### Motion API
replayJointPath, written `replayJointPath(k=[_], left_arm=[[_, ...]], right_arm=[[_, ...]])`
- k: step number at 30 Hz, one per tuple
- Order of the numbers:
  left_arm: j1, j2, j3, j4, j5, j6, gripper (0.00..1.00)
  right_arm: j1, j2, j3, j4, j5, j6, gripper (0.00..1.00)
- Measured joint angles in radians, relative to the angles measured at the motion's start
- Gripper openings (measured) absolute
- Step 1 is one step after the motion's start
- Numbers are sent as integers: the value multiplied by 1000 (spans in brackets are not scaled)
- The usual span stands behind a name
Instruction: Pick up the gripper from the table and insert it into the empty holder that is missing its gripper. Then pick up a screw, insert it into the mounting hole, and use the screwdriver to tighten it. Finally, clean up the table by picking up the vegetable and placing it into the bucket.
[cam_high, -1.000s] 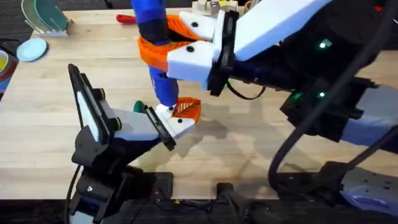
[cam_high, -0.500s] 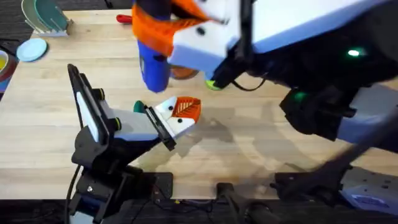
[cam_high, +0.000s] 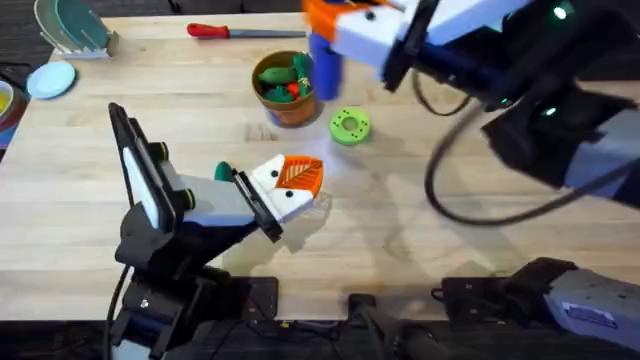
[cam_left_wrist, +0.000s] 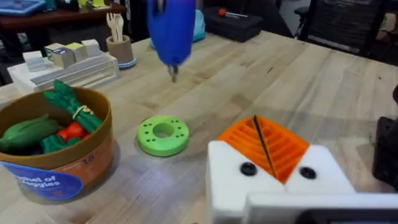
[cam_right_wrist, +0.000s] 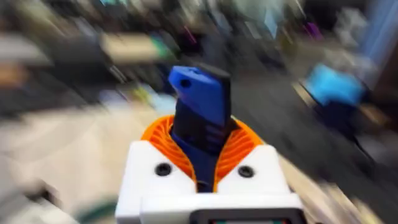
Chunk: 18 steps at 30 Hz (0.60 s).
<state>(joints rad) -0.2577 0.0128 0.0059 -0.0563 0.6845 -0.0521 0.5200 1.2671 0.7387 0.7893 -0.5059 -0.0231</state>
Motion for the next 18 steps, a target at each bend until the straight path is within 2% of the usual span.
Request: replayJointPath(k=[4, 7, 8, 10, 15, 18], left_arm=[[0, 0, 0, 0, 0, 0, 7], [0, 0, 0, 0, 0, 0, 7], [0, 0, 0, 0, 0, 0, 7], [0, 0, 0, 0, 0, 0, 7], [0, 0, 0, 0, 0, 0, 7], [0, 0, 0, 0, 0, 0, 7]], right_arm=[[-159, 1, 0, -340, 84, -244, 98], [-219, 1, 1, -503, 202, -425, 98], [-229, 1, 1, -579, 362, -626, 98], [-229, 5, 4, -605, 469, -764, 98], [-228, 86, 34, -720, 657, -1111, 98], [-219, 179, 34, -776, 711, -1290, 98]])
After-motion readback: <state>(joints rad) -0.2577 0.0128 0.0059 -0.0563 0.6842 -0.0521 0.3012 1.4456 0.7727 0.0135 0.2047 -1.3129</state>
